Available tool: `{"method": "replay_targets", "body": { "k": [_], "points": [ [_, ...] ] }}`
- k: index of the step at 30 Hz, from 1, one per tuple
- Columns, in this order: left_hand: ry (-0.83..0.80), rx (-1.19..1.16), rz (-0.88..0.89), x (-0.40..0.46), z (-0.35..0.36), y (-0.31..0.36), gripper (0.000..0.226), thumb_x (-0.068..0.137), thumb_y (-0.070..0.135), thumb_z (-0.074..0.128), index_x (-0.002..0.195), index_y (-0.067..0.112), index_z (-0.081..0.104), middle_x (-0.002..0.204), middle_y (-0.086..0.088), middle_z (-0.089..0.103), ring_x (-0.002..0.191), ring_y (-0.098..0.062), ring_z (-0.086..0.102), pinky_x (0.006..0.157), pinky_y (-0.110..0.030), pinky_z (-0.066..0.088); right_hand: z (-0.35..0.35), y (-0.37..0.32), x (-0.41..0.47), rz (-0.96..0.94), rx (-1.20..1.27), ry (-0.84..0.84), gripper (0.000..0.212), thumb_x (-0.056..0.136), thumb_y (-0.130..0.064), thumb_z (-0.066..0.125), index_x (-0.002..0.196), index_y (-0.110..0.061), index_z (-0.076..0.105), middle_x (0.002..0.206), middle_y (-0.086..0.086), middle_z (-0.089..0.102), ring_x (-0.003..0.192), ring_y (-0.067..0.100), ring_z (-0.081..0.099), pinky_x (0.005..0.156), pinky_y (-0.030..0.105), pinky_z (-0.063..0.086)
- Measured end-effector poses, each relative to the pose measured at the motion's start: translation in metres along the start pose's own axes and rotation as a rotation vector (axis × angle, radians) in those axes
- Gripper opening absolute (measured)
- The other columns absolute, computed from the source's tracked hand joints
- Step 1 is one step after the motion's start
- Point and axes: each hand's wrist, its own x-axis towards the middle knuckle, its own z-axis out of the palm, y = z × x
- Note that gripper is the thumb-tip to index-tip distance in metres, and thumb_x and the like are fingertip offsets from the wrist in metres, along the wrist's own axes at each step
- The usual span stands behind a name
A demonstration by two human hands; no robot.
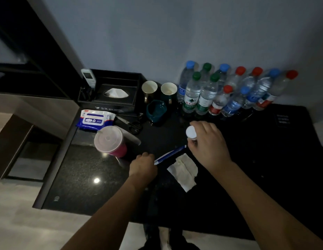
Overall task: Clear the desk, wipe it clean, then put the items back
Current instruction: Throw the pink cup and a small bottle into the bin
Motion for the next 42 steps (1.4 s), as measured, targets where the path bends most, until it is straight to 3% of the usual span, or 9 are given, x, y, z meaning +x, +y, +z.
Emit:
{"method": "replay_targets", "body": {
  "k": [6, 10, 12, 17, 21, 26, 30, 37, 42],
  "points": [
    [0.339, -0.014, 0.049, -0.009, -0.033, -0.01, 0.033, 0.09, 0.03, 0.052, 0.121, 0.018, 0.059, 0.123, -0.004, 0.058, 0.107, -0.025, 0.053, 0.086, -0.037, 0.048, 0.004, -0.023, 0.005, -0.014, 0.074, -0.012, 0.048, 0.077, -0.019, 0.076, 0.12, -0.009, 0.057, 0.112, 0.01, 0.062, 0.1, 0.029, 0.057, 0.086, 0.04, 0.048],
    [0.742, -0.07, 0.01, -0.026, -0.064, -0.033, 0.048, 0.086, 0.029, 0.062, 0.131, 0.015, 0.052, 0.141, -0.011, 0.045, 0.128, -0.03, 0.036, 0.105, -0.043, 0.031, 0.004, -0.046, 0.02, -0.046, 0.135, -0.011, 0.048, 0.079, -0.023, 0.075, 0.122, -0.011, 0.056, 0.114, 0.008, 0.061, 0.102, 0.027, 0.055, 0.087, 0.039, 0.047],
    [0.821, -0.159, -0.114, -0.029, -0.069, -0.052, 0.063, 0.084, 0.036, 0.066, 0.138, 0.016, 0.041, 0.148, -0.015, 0.033, 0.136, -0.034, 0.025, 0.111, -0.048, 0.024, 0.006, -0.058, 0.027, -0.058, 0.166, -0.01, 0.048, 0.08, -0.024, 0.075, 0.122, -0.011, 0.056, 0.114, 0.007, 0.061, 0.102, 0.027, 0.055, 0.086, 0.038, 0.047],
    [0.909, -0.364, -0.328, -0.027, -0.056, -0.086, 0.106, 0.072, 0.063, 0.071, 0.149, 0.011, 0.02, 0.155, -0.018, 0.02, 0.143, -0.035, 0.018, 0.117, -0.051, 0.016, 0.016, -0.078, 0.031, -0.067, 0.224, -0.022, 0.048, 0.08, -0.024, 0.074, 0.122, -0.011, 0.057, 0.114, 0.006, 0.061, 0.103, 0.026, 0.056, 0.086, 0.037, 0.047],
    [0.765, -0.387, -0.422, -0.017, -0.039, -0.088, 0.117, 0.066, 0.077, 0.063, 0.15, 0.009, 0.019, 0.154, -0.015, 0.029, 0.143, -0.032, 0.023, 0.117, -0.054, 0.017, 0.023, -0.083, 0.026, -0.048, 0.243, -0.082, 0.05, 0.082, -0.026, 0.073, 0.126, -0.011, 0.056, 0.119, 0.007, 0.061, 0.108, 0.027, 0.055, 0.09, 0.039, 0.047],
    [0.67, -0.419, -0.475, -0.004, -0.032, -0.082, 0.105, 0.068, 0.067, 0.069, 0.147, 0.013, 0.026, 0.15, -0.008, 0.036, 0.141, -0.027, 0.029, 0.116, -0.056, 0.019, 0.017, -0.083, 0.019, -0.04, 0.267, -0.088, 0.049, 0.084, -0.028, 0.072, 0.127, -0.011, 0.056, 0.119, 0.007, 0.061, 0.109, 0.027, 0.055, 0.092, 0.04, 0.048],
    [0.69, -0.484, -0.413, -0.003, -0.038, -0.085, 0.093, 0.068, 0.065, 0.065, 0.14, 0.016, 0.033, 0.14, -0.009, 0.042, 0.129, -0.03, 0.041, 0.107, -0.053, 0.035, 0.004, -0.083, 0.014, -0.049, 0.265, -0.053, 0.048, 0.082, -0.026, 0.072, 0.125, -0.011, 0.056, 0.116, 0.006, 0.062, 0.105, 0.026, 0.056, 0.09, 0.041, 0.049],
    [0.743, -0.464, -0.356, -0.066, -0.047, -0.082, 0.087, 0.074, 0.055, 0.073, 0.144, 0.027, 0.029, 0.152, -0.001, 0.02, 0.139, -0.028, 0.02, 0.109, -0.052, 0.035, 0.001, -0.11, 0.012, -0.113, 0.34, -0.061, 0.049, 0.084, -0.028, 0.072, 0.127, -0.015, 0.054, 0.118, 0.003, 0.06, 0.109, 0.021, 0.054, 0.09, 0.036, 0.048],
    [0.823, -0.341, -0.41, -0.134, -0.055, -0.118, 0.086, 0.075, 0.06, 0.07, 0.143, 0.025, 0.031, 0.151, -0.002, 0.02, 0.138, -0.028, 0.022, 0.108, -0.048, 0.036, 0.007, -0.174, 0.012, -0.229, 0.477, -0.102, 0.049, 0.083, -0.026, 0.071, 0.128, -0.014, 0.054, 0.122, 0.003, 0.06, 0.115, 0.021, 0.053, 0.095, 0.036, 0.048]
  ]
}}
